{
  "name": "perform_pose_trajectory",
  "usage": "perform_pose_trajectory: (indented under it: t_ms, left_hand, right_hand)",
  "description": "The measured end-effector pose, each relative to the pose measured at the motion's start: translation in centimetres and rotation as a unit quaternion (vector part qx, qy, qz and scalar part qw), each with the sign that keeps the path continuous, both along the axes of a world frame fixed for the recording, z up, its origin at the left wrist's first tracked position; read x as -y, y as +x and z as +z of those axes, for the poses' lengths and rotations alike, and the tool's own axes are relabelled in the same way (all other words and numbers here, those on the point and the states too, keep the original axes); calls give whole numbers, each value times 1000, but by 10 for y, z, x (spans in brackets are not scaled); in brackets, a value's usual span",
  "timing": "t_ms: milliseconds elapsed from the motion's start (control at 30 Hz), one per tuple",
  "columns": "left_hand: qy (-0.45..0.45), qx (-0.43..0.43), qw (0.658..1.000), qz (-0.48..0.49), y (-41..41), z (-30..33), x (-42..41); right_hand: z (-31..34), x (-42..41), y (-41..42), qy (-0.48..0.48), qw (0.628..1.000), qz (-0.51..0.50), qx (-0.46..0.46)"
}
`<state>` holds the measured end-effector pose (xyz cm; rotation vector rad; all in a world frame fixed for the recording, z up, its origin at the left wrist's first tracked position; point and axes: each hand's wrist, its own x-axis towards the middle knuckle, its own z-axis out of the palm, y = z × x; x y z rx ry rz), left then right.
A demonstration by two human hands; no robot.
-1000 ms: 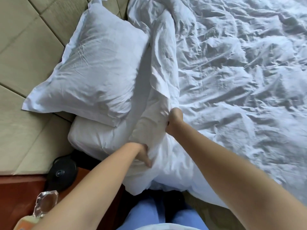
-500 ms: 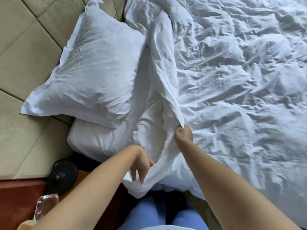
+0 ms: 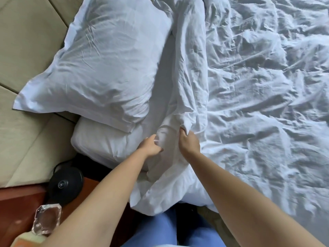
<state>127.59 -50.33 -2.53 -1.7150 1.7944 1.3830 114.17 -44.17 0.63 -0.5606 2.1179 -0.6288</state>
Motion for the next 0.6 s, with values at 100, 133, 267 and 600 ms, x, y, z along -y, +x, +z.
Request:
perform_pose_trajectory:
  t_ms: [100,133,267,600]
  left_hand:
    - [66,-60,993,75,-5,-15,15]
    - [90,-70,990,81,-7,-19,20]
    - [242,-129,961,42,-16,-10,33]
    - [321,-183,926,81,-36,21,14]
  right_hand:
    - [-6,16,0,45,999,-1,-11]
    - [-9,20,-1,66,998,-3,-14]
    - [-18,34,-2,109,993,-35,12]
    - [-3,22,-29,56,990,-125,-32]
